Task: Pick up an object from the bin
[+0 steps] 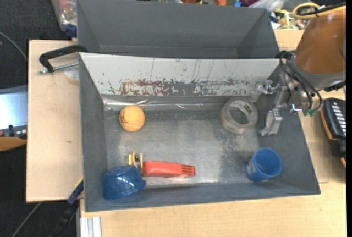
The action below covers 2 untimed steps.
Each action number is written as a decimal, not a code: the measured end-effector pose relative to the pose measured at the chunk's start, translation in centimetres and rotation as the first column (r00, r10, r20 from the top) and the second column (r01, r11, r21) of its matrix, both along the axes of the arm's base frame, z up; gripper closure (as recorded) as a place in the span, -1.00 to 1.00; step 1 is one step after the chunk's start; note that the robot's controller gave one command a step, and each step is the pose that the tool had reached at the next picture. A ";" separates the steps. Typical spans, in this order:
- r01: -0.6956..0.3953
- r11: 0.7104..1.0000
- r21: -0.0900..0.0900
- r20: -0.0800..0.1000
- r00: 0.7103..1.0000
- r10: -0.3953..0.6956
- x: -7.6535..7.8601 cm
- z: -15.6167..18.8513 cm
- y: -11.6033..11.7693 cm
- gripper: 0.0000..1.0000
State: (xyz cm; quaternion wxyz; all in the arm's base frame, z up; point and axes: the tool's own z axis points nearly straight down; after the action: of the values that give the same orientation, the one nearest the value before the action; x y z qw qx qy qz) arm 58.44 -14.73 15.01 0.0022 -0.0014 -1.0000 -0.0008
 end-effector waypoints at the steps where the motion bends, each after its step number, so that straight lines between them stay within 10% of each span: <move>1: -0.002 1.000 -0.001 0.007 1.000 0.002 0.1 0.5 0.1 -1.00; 2: 0.013 1.000 -0.002 0.010 1.000 -0.013 -2.5 -4.5 1.0 -1.00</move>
Offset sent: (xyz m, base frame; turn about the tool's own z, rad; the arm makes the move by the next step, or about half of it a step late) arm -0.0454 0.0160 -0.0801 0.0205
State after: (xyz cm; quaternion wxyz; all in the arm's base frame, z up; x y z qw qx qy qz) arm 55.89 -13.76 10.50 -0.0029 -0.0077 -1.0000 0.0000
